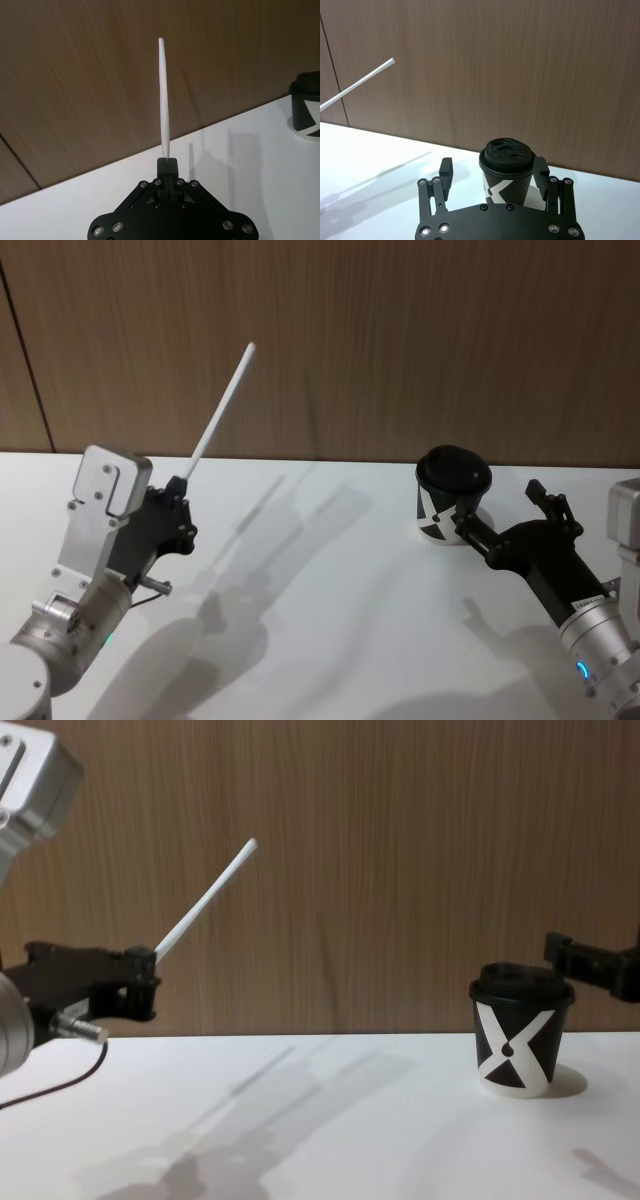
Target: Pick up the straw with one hand, pass it to the other hand, and insert it into the cup.
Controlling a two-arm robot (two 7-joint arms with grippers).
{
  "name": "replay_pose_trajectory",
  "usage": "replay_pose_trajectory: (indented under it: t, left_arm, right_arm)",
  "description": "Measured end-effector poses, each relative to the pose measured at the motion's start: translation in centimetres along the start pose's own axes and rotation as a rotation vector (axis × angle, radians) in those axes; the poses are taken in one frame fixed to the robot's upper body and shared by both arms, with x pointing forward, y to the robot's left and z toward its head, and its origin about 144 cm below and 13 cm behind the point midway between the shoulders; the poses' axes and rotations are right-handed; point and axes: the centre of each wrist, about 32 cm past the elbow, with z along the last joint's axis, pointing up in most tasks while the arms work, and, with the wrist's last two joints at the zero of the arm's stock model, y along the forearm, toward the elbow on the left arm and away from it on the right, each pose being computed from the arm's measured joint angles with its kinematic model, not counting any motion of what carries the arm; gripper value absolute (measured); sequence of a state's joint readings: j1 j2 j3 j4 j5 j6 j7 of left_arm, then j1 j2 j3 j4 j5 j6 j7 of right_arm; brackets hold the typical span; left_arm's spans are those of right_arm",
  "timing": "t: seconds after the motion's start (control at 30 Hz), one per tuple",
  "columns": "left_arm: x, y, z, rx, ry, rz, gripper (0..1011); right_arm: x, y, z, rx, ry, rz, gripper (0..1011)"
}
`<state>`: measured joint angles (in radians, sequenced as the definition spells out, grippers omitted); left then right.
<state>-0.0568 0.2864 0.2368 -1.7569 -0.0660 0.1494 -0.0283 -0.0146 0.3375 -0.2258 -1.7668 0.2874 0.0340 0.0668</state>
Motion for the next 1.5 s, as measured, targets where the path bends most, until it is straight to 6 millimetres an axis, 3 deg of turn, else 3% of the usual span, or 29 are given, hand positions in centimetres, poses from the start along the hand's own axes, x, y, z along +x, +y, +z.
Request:
replay_pose_trajectory:
  t: [0.7,1.5]
  left_arm:
    - [0.6,-2.5,1.4,-0.200,-0.121,-0.200,0]
    - [0.2,-5.3,2.7,-0.268,-0.173,-0.302,0]
  right_arm:
    - [0.0,0.0,0.0,0.000,0.000,0.000,1001]
    - [0.0,0.0,0.0,0.000,0.000,0.000,1001]
